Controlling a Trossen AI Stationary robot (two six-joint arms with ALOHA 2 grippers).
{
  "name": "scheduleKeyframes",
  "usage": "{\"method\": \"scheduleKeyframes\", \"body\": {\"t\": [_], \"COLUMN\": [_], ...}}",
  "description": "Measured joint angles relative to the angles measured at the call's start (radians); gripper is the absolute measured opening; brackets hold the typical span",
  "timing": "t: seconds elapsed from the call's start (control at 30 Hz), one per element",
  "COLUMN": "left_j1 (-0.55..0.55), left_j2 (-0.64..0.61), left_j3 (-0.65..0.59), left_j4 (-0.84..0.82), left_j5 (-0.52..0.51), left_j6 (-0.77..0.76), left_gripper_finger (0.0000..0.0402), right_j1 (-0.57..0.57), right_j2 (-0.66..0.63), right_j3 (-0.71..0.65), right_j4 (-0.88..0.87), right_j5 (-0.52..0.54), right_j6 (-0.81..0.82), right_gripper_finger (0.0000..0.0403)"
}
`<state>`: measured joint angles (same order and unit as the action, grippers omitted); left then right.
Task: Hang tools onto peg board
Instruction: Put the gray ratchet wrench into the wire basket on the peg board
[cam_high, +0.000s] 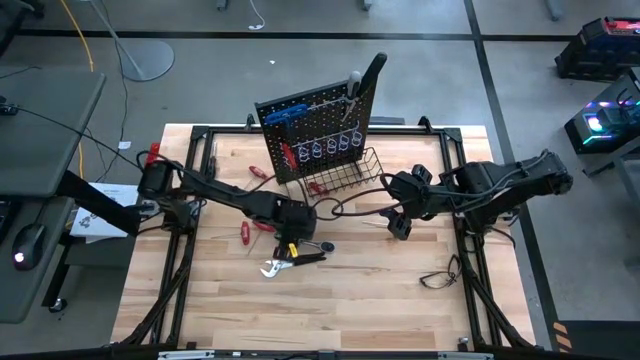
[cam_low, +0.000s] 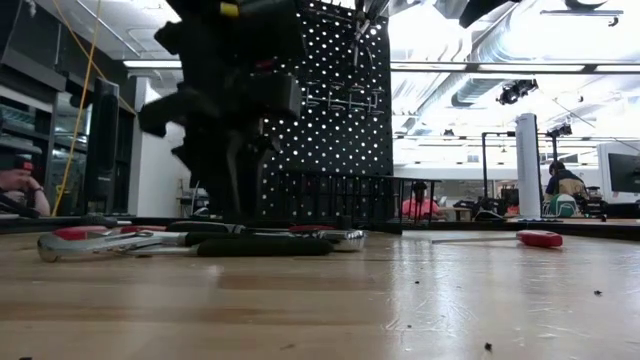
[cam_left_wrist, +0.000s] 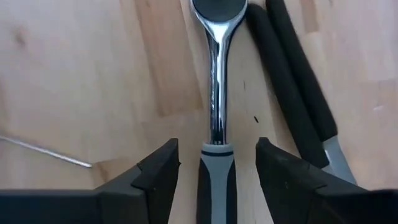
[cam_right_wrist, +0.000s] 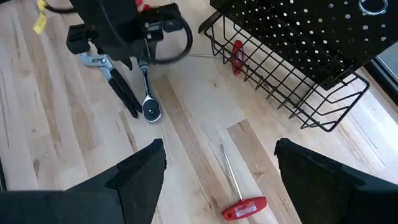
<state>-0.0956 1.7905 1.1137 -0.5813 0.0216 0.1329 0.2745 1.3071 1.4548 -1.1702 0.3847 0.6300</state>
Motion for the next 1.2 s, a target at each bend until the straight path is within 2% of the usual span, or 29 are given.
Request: {"method": "scheduleKeyframes", "body": {"t": [0.23, 0.3, 0.4, 0.53, 0.8, 1.1, 1.13, 1.2], "left_j1": [0.001, 0.001, 0.000, 0.002, 0.003, 0.006, 0.009, 0.019], "left_j2": [0.122, 0.146, 0.162, 0.156, 0.039, -0.161, -0.179, -0.202], "left_j3": [0.007, 0.012, 0.017, 0.017, 0.071, 0.082, 0.084, 0.087], "left_j4": [-0.047, -0.062, -0.078, -0.081, -0.143, -0.029, 0.001, 0.068], "left_j5": [-0.019, -0.024, -0.019, -0.008, -0.003, -0.002, -0.005, -0.016], "left_j6": [-0.048, -0.064, -0.079, -0.095, -0.154, -0.246, -0.270, -0.330], "left_gripper_finger": [0.0187, 0.0159, 0.0074, 0.0074, 0.0074, 0.0074, 0.0064, 0.0011], "right_j1": [0.000, 0.000, 0.000, 0.001, 0.008, 0.005, 0.005, -0.002], "right_j2": [0.000, 0.000, 0.000, 0.000, -0.025, -0.082, -0.087, -0.097], "right_j3": [0.001, 0.001, 0.001, 0.001, 0.005, 0.005, 0.005, 0.005], "right_j4": [0.000, 0.000, 0.000, -0.001, 0.000, -0.001, -0.002, 0.000], "right_j5": [0.000, 0.001, 0.001, 0.001, 0.005, 0.080, 0.092, 0.114], "right_j6": [0.001, 0.012, 0.024, 0.029, 0.030, 0.016, 0.016, 0.017], "right_gripper_finger": [0.0291, 0.0291, 0.0291, 0.0291, 0.0291, 0.0291, 0.0291, 0.0291]}}
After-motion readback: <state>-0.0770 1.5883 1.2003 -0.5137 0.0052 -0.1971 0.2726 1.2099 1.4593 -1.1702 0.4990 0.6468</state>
